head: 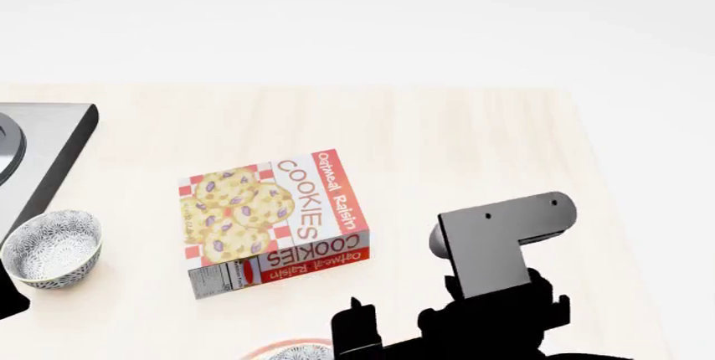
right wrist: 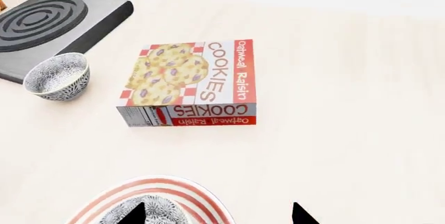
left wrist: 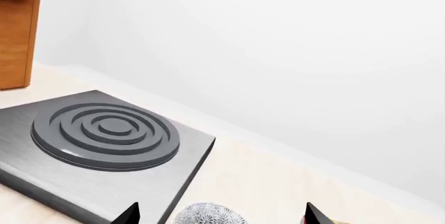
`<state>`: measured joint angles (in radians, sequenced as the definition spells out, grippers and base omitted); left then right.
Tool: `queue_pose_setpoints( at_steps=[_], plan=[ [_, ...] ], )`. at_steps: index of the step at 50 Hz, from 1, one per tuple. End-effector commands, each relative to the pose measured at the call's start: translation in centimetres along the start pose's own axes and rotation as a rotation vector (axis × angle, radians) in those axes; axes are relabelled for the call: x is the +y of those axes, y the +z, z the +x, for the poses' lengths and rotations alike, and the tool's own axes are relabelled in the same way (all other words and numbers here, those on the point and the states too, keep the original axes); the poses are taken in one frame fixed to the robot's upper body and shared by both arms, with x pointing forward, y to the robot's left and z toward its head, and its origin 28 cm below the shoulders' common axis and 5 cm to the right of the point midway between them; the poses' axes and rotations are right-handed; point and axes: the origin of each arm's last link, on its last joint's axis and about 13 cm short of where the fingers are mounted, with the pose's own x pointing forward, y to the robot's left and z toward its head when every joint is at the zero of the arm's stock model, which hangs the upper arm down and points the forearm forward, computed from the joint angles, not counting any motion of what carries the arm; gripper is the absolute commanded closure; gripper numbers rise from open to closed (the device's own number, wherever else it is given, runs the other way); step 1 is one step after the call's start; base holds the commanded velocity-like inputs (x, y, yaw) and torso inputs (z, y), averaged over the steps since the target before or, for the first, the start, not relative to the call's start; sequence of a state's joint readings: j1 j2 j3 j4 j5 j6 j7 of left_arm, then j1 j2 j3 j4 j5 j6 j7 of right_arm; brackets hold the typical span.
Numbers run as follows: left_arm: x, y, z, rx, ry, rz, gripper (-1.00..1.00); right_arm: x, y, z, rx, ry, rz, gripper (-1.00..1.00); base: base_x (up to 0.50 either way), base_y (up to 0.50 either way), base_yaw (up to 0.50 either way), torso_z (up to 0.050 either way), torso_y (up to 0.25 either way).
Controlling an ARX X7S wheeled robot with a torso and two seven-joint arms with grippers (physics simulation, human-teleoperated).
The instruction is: Pick the akita bowl next to the plate and place it on the plate.
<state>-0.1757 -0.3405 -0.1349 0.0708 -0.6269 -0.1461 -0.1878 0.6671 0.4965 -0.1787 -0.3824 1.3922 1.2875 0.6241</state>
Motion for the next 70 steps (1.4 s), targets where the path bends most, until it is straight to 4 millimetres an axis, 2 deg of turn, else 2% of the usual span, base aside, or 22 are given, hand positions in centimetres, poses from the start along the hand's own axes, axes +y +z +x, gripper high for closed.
queue_pose_setpoints(
  at_steps=[1, 20, 39, 54, 59, 70],
  plan=[
    [0.0, 0.0, 0.0, -0.001, -0.001, 0.003, -1.0, -0.1, -1.6, -1.1, -0.14, -0.075, 0.029, -1.0, 0.0, 0.0, 0.0, 0.0, 0.0],
    [0.0, 0.0, 0.0, -0.003, 0.0, 0.012, -1.0, -0.7, -5.2, -1.7, -0.261, -0.235, 0.01, -1.0, 0.0, 0.0, 0.0, 0.0, 0.0],
    [-0.1, 0.0, -0.1, -0.004, -0.007, 0.01, -1.0, -1.6, -7.2, -1.8, -0.367, -0.393, 0.054, -1.0, 0.0, 0.0, 0.0, 0.0, 0.0],
    [-0.1, 0.0, -0.1, -0.008, -0.012, 0.004, -1.0, -2.4, -7.2, -2.9, -0.445, -0.515, 0.042, -1.0, 0.0, 0.0, 0.0, 0.0, 0.0],
    [0.0, 0.1, -0.1, -0.009, -0.013, 0.004, -1.0, -2.7, -7.1, -3.9, -0.484, -0.563, 0.063, -1.0, 0.0, 0.0, 0.0, 0.0, 0.0],
    [-0.1, 0.0, -0.2, -0.019, -0.029, 0.013, -1.0, -2.7, -7.0, -4.5, -0.5, -0.579, 0.072, -1.0, 0.0, 0.0, 0.0, 0.0, 0.0]
  ],
)
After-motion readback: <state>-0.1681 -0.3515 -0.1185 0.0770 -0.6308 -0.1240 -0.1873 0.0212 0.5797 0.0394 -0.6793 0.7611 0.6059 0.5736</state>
